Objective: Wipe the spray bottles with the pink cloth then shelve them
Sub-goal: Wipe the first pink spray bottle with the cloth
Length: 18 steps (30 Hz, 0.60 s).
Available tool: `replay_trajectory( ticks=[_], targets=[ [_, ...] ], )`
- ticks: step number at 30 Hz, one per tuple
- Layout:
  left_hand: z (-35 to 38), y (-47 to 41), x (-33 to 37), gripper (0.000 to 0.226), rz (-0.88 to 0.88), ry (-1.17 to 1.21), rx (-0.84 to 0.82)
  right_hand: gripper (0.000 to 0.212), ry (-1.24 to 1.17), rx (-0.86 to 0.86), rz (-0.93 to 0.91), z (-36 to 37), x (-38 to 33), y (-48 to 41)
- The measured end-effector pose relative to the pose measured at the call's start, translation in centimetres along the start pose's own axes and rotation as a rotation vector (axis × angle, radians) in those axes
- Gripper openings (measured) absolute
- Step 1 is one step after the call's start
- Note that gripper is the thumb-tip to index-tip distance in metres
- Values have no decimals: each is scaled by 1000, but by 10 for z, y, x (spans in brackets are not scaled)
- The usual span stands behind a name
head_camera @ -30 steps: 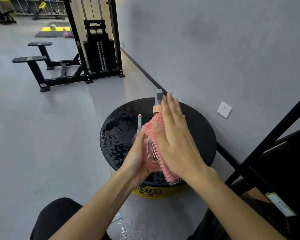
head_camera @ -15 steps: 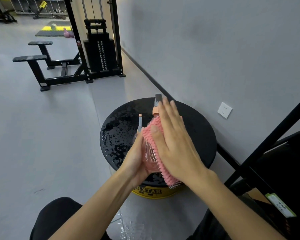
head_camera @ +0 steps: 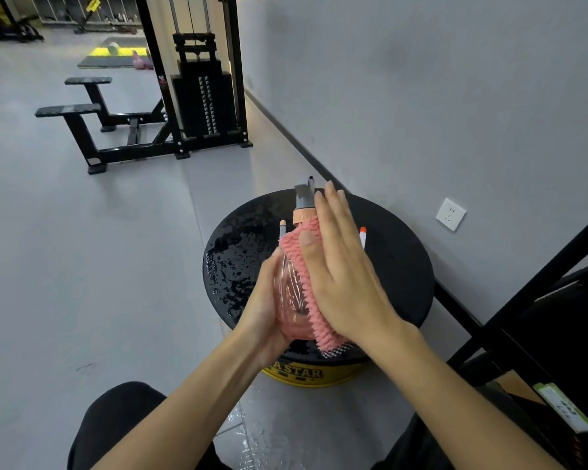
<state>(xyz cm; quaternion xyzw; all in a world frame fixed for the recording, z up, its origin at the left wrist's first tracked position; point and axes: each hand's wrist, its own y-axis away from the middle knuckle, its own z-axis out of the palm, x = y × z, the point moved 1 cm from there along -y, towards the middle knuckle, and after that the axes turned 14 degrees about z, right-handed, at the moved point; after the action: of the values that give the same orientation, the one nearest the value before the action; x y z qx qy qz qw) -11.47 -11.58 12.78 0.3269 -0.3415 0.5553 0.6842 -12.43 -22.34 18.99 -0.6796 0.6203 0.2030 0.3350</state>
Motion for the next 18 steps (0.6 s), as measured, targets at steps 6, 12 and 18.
replay_trajectory(
  ticks=[6, 12, 18],
  targets=[
    [-22, -20, 8, 64, 51, 154, 80, 65, 181, 52, -35, 29, -1, 18],
    [-47, -34, 16, 92, 115, 35, -10, 90, -44, -59, -31, 63, 7, 21],
    [-71, -57, 19, 100, 190, -118, 26, 75, -472, -138, 86, 96, 33, 11]
  ],
)
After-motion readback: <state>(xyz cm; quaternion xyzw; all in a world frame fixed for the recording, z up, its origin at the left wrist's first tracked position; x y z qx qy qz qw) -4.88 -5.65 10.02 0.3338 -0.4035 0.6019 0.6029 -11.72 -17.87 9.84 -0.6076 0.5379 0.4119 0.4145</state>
